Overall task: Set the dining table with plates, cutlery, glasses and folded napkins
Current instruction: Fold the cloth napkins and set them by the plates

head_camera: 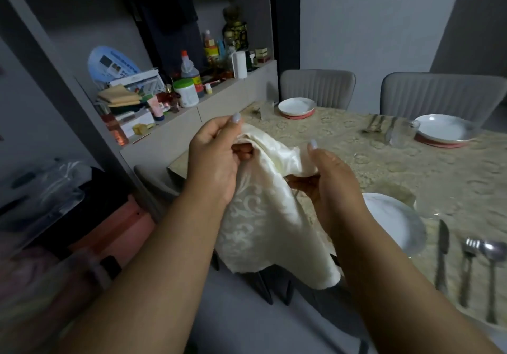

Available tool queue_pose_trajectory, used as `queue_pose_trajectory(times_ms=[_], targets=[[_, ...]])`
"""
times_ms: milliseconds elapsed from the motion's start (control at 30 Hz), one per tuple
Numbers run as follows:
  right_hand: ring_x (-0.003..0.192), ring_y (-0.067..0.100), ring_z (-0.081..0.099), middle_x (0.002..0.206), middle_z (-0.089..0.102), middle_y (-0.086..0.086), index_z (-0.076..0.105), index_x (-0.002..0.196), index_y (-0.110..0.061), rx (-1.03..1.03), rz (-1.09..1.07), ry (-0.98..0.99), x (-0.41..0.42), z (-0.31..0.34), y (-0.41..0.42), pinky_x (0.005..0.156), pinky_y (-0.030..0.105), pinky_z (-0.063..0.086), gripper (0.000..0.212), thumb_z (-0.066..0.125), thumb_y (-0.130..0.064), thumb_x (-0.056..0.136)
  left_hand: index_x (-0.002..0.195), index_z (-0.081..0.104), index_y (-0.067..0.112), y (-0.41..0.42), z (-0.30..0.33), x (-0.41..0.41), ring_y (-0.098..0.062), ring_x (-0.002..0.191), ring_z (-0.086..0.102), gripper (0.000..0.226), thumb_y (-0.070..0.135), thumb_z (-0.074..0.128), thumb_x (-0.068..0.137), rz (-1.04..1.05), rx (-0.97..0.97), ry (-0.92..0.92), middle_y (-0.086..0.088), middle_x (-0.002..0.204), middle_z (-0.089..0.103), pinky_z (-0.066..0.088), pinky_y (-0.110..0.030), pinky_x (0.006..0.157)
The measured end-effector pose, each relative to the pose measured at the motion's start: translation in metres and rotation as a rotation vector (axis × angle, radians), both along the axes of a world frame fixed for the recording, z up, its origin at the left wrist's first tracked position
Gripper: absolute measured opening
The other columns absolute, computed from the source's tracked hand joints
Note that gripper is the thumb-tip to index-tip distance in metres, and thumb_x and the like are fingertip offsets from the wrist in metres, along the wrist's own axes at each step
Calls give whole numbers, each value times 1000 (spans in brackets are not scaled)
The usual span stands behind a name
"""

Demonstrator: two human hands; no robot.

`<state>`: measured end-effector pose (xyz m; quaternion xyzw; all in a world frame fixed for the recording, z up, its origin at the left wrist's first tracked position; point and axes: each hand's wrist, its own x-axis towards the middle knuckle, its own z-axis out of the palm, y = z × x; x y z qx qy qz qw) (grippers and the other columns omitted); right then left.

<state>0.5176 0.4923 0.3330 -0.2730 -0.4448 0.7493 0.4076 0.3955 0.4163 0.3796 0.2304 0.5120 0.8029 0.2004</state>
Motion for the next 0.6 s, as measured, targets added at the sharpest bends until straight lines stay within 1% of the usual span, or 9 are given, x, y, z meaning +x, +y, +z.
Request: queue_pose_trajectory(times_ms=[100, 200, 300, 333, 400, 467, 500, 533, 600], targets=[[65, 25, 65, 79, 69, 8, 65, 89, -4, -24, -75, 29, 41, 3, 6, 82, 45, 53, 31, 57, -34, 93, 77, 63, 10, 13, 7, 44, -10, 58, 58, 15, 6, 60, 91, -60, 39, -6, 0, 63, 63, 48, -23, 54], [64, 25, 63, 73, 67, 6, 64, 84, -7, -20, -183, 54, 100, 9, 8, 78, 44, 53, 28, 55, -31, 95, 79, 64, 11, 29, 11, 101, -9, 62, 62, 16, 5, 57, 93, -174, 81, 5, 2, 64, 65, 52, -27, 64], [70, 26, 65, 83, 68, 12, 65, 87, -7, 19, -284, 39, 172, 13, 10, 77, 44, 54, 26, 55, -29, 95, 83, 65, 10, 44, 14, 167, -10, 67, 63, 17, 5, 54, 94, -306, 127, -8, 3, 68, 67, 55, -31, 71], [70, 25, 66, 85, 70, 11, 66, 88, -8, 35, -316, 26, 197, 15, 10, 76, 43, 54, 25, 55, -29, 95, 84, 64, 9, 49, 14, 189, -11, 68, 62, 15, 5, 53, 95, -348, 138, -21, 1, 69, 66, 55, -32, 72], [70, 23, 67, 82, 71, 7, 67, 88, -9, 68, -378, -10, 242, 16, 10, 75, 42, 55, 25, 53, -29, 96, 88, 62, 6, 59, 13, 229, -12, 66, 60, 12, 5, 53, 95, -419, 143, -32, -1, 71, 64, 53, -29, 66], [71, 24, 68, 87, 71, 12, 66, 94, -5, 62, -425, -29, 280, 17, 10, 77, 42, 56, 28, 53, -29, 96, 88, 63, 7, 68, 10, 261, -13, 67, 61, 6, 9, 59, 92, -488, 135, -24, -3, 72, 63, 52, -29, 65], [70, 24, 68, 86, 70, 12, 65, 95, -3, 56, -459, -41, 302, 19, 11, 77, 42, 55, 28, 54, -29, 96, 87, 63, 9, 71, 9, 282, -14, 67, 60, 3, 11, 64, 89, -535, 125, -18, -2, 70, 63, 51, -29, 66], [67, 23, 67, 80, 70, 9, 64, 92, -4, 57, -496, -45, 322, 21, 13, 77, 41, 55, 27, 54, -29, 95, 87, 63, 10, 75, 8, 300, -14, 66, 59, 10, 14, 71, 83, -581, 101, -1, -2, 69, 62, 50, -29, 66], [66, 18, 67, 64, 69, -2, 63, 83, -7, 72, -563, -31, 358, 26, 17, 73, 38, 56, 24, 54, -26, 96, 92, 62, 11, 82, 7, 331, -14, 68, 59, 32, 18, 83, 68, -648, 28, 55, -1, 72, 63, 50, -30, 67]])
